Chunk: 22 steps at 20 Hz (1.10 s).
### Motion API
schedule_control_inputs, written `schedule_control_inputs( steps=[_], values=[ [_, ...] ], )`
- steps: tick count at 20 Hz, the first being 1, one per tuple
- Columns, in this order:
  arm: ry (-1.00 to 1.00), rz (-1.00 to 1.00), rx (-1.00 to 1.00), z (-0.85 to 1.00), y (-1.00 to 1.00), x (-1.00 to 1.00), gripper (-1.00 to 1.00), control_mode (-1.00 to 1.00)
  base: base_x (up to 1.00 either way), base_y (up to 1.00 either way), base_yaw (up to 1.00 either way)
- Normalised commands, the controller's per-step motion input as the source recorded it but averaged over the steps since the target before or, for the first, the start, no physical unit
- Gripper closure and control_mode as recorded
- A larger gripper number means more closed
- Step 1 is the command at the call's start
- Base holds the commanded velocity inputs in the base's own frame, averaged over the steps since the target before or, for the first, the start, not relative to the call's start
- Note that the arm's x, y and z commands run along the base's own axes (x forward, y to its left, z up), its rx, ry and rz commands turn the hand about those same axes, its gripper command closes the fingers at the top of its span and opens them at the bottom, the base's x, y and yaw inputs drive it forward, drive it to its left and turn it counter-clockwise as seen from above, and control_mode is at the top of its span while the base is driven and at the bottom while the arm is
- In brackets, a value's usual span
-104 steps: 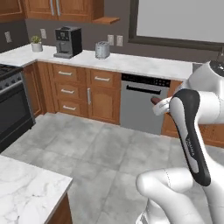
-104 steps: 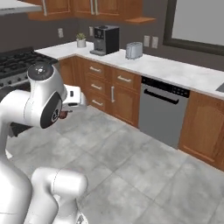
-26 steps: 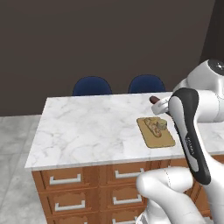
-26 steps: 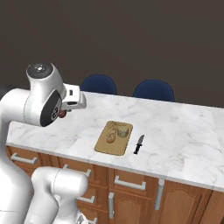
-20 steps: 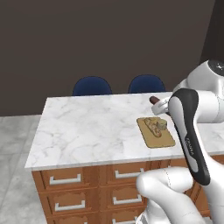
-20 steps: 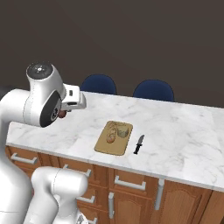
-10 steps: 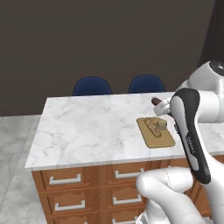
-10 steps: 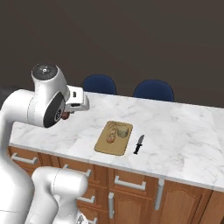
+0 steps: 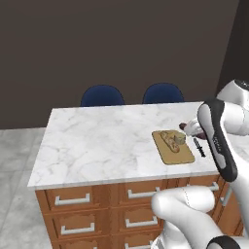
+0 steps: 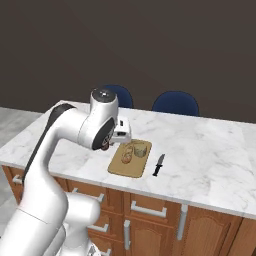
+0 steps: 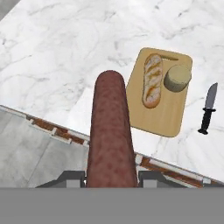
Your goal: Retrieve the sausage and cheese from the fridge and place them on the cutting board on the counter.
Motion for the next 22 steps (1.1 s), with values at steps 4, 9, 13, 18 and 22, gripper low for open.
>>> schedule_control_inputs(
  steps=[4, 9, 13, 18, 22],
  values=[
    [0.02, 0.01, 0.01, -0.70, 0.00, 0.73, 1.00, -1.00, 0.00, 0.00, 0.00],
    [0.05, 0.00, 0.00, -0.75, 0.15, 0.79, 1.00, -1.00, 0.00, 0.00, 0.00],
    [0.07, 0.04, 0.00, -0.97, 0.12, 0.47, 1.00, -1.00, 0.00, 0.00, 0.00],
    [0.04, 0.05, 0.00, -0.71, 0.01, 0.45, 1.00, -1.00, 0.00, 0.00, 0.00],
    [0.00, 0.04, 0.00, -0.49, 0.00, 0.20, 1.00, -1.00, 0.00, 0.00, 0.00]
  ],
)
